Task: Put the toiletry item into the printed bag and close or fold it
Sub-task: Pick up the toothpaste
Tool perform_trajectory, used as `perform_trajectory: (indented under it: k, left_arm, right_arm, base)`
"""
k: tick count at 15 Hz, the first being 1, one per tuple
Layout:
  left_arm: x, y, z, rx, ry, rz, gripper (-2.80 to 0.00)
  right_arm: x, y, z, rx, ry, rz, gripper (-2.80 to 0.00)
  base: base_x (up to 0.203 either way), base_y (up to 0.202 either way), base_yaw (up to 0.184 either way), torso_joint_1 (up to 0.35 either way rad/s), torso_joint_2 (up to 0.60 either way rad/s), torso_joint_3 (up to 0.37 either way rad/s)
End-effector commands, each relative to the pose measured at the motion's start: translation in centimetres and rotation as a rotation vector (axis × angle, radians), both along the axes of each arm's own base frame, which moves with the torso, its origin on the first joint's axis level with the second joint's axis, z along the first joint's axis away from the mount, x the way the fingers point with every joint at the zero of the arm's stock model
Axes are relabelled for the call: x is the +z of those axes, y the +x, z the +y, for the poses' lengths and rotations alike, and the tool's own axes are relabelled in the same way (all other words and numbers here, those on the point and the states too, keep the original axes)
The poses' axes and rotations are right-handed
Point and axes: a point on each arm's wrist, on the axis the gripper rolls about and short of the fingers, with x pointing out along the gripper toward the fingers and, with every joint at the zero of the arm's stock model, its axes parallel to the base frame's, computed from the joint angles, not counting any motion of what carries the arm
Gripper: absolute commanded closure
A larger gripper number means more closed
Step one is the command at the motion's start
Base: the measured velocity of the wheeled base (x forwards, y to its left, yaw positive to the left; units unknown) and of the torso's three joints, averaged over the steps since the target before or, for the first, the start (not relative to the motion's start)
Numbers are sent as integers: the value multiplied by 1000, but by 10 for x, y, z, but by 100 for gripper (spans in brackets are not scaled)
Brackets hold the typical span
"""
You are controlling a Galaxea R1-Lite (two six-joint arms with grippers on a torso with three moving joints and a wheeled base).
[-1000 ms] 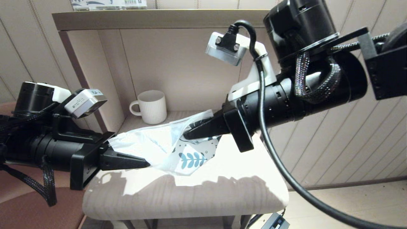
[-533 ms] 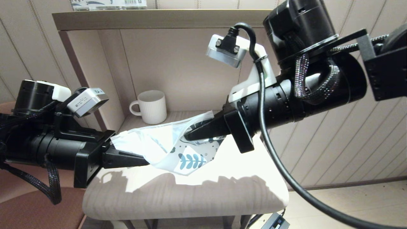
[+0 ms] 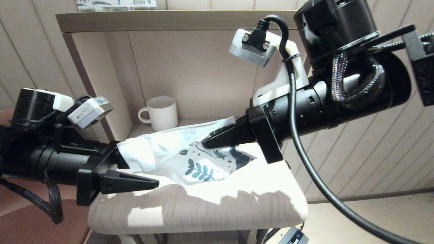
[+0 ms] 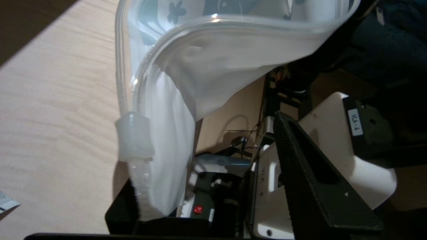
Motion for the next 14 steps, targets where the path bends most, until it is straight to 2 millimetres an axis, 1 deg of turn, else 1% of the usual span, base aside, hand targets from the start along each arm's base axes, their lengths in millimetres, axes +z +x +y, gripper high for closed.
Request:
perform_trajectory:
  k: [1, 2, 4, 6, 9, 11, 12, 14]
  left_arm:
    - [-11, -1, 4, -14, 12, -35, -280]
    - [-17, -3, 10, 0, 21, -55, -280]
    - [-15, -4, 25, 57, 17, -66, -280]
    - [-17, -4, 37, 107, 17, -61, -280]
    - [-20, -8, 43, 138, 25, -56, -280]
    - [-30, -11, 44, 159, 52, -27, -280]
    - [-36, -11, 45, 186, 84, -11, -280]
    - [-41, -5, 45, 220, 123, 4, -280]
  right_arm:
    - [2, -4, -4, 2, 4, -3, 0]
    - [1, -6, -6, 2, 2, -1, 0]
    - [2, -9, -10, 1, 2, -6, 0]
    - [8, -14, -15, 1, 15, -22, 0]
    - [13, -14, -24, -22, 26, -34, 0]
    - [16, -17, -30, -33, 34, -45, 0]
    - [19, -16, -37, -54, 40, -52, 0]
    - [25, -16, -49, -89, 56, -69, 0]
  base:
    - [0, 0, 0, 0, 0, 0]
    - [0, 0, 0, 0, 0, 0]
    - [0, 0, 0, 0, 0, 0]
    - [0, 0, 0, 0, 0, 0]
    - [0, 0, 0, 0, 0, 0]
    - [0, 0, 0, 0, 0, 0]
    - [0, 0, 0, 0, 0, 0]
    - [0, 0, 0, 0, 0, 0]
